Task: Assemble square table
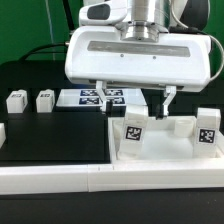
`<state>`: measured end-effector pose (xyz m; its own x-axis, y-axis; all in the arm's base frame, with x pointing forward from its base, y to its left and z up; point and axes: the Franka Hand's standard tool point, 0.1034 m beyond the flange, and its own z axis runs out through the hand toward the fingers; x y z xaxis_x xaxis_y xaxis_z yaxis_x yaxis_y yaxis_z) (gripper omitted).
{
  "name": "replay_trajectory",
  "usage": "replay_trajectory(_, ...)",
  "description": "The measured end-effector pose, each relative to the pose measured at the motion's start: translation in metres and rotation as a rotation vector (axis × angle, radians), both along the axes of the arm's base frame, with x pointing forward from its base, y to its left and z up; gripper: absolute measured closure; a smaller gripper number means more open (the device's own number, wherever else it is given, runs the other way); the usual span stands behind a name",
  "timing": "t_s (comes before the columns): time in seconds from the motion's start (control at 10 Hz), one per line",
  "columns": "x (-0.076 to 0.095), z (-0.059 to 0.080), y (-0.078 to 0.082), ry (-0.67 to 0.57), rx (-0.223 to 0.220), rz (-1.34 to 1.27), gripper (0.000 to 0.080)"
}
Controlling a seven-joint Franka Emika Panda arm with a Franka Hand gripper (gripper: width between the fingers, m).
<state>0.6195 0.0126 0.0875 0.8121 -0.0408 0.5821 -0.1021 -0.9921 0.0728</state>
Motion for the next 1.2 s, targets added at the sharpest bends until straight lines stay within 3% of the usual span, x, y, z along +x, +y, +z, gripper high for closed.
replay_trajectory(0.6,-0.001,-0.001,-0.002,0.024,-0.009,0.017,0.015)
replay_trajectory(0.8,-0.001,0.011,-0.008,0.155,0.043,-0.01,0.015)
replay_trajectory(0.9,0.002,0.013,-0.009,0.162,0.048,-0.01,0.015)
replay_trajectory(1.0,-0.004,0.008,-0.007,0.269,0.071,-0.017,0.015)
replay_trajectory(1.2,-0.002,0.01,-0.002,0.446,0.112,-0.026,0.015)
